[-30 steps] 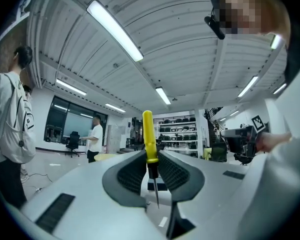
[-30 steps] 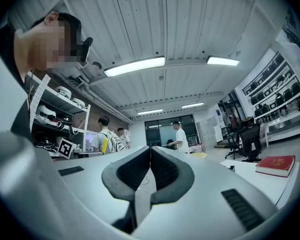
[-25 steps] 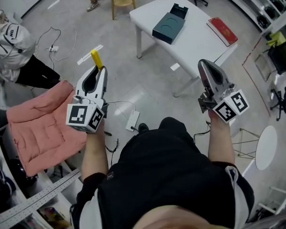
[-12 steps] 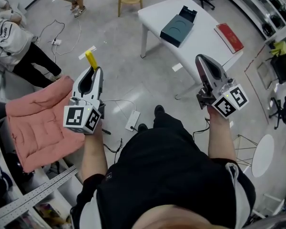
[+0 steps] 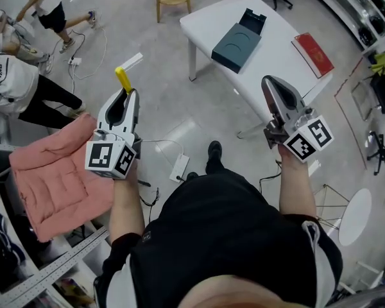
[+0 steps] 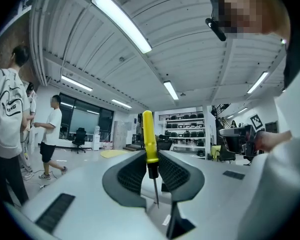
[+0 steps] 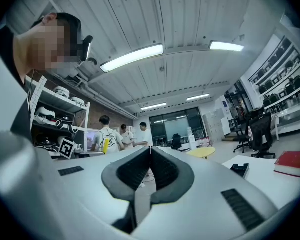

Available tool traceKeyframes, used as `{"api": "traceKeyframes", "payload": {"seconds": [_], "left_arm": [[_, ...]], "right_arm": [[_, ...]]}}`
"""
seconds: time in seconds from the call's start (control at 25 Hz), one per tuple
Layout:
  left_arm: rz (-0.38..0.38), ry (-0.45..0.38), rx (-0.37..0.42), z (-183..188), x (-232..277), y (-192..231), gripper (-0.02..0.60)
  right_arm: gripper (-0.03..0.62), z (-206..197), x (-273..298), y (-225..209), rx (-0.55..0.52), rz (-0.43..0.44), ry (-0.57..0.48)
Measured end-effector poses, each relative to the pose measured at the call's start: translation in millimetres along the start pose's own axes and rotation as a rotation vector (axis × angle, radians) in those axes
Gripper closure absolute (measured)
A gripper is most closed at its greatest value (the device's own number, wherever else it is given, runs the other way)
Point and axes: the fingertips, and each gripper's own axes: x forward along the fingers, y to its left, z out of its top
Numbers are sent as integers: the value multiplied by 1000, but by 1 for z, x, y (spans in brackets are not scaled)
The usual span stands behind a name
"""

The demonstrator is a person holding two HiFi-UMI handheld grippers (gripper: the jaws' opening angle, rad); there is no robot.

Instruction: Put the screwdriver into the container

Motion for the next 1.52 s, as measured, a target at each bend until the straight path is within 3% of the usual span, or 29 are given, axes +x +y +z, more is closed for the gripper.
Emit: {"api": "traceKeyframes", "payload": {"seconds": [0.28,0.68,1.12,1.36,1.52], "left_arm": [[-26,22,11,6,105,-19,499],[-15,38,18,7,187,-36,499],[-5,44,42,12,223,-27,499],[-73,35,28,8,274,-14,499],[-156,20,34,6,321,-1,499]], "right_arm": [[563,11,16,-98,24,-27,-4],[563,17,33,-184,59,-11,-18],[563,26,53,-217,59,3,-30],[563,23,72,-239,51,-49,-16],[563,23,91,-258,35,-112,-16]]}}
